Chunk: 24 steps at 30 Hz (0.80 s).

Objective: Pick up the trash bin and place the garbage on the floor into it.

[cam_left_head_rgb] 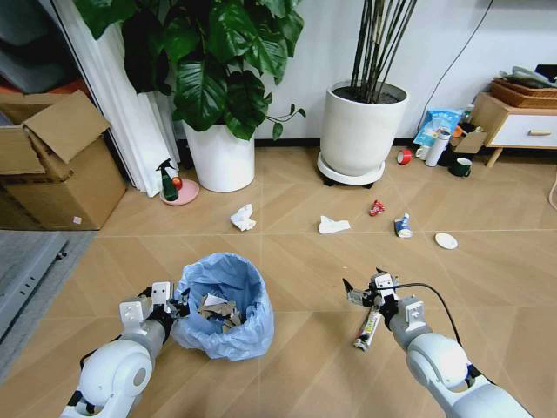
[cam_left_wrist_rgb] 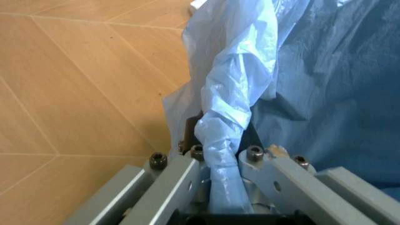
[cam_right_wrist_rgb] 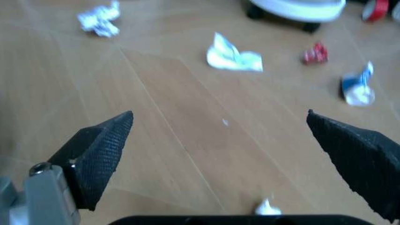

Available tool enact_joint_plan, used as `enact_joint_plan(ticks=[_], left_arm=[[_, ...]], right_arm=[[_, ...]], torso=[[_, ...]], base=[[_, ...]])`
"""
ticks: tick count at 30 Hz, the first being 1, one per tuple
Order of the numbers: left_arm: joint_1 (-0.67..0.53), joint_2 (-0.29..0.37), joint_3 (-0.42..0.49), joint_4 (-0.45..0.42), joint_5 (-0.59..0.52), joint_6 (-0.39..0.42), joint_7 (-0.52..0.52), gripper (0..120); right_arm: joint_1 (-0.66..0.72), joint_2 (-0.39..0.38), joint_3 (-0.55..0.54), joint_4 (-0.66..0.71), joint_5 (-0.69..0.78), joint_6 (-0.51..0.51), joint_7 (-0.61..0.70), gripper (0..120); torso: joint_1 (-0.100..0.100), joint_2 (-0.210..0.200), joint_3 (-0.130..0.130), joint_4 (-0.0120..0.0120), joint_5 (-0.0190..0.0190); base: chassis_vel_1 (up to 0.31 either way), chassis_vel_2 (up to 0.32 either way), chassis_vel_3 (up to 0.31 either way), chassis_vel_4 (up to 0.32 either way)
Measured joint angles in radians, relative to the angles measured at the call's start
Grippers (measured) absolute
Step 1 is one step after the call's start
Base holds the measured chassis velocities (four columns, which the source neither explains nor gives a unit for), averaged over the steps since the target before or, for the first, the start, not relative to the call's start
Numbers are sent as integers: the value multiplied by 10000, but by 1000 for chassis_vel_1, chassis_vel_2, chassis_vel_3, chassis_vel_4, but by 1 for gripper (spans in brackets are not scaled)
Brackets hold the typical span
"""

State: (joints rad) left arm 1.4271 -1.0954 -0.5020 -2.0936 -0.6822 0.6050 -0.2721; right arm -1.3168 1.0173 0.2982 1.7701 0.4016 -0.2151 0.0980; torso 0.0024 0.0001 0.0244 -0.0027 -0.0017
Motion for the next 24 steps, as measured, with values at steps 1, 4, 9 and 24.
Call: enact_joint_plan(ticks=[1, 4, 9, 24], left_arm=[[0, 0, 0, 0, 0, 0, 0, 0], [47, 6, -14, -78, 0, -5, 8, 0], [72, -10, -37, -132, 15, -14, 12, 0], [109, -65, -28, -104, 122, -47, 97, 0]], right_arm=[[0, 0, 0, 0, 0, 0, 0, 100], [208, 603, -198, -1004, 185, -79, 647, 100], [349, 1480, -247, -1931, 965, -896, 1447, 100], [1253, 2754, -73, -4047, 1205, -1102, 2005, 100]], torso=[[0, 0, 0, 0, 0], [0, 0, 0, 2, -1], [0, -1, 0, 2, -5], [0, -1, 0, 1, -3]], base=[[-137, -114, 115, 123], [-77, -78, 64, 68], [-12, -12, 2, 7], [0, 0, 0, 0]])
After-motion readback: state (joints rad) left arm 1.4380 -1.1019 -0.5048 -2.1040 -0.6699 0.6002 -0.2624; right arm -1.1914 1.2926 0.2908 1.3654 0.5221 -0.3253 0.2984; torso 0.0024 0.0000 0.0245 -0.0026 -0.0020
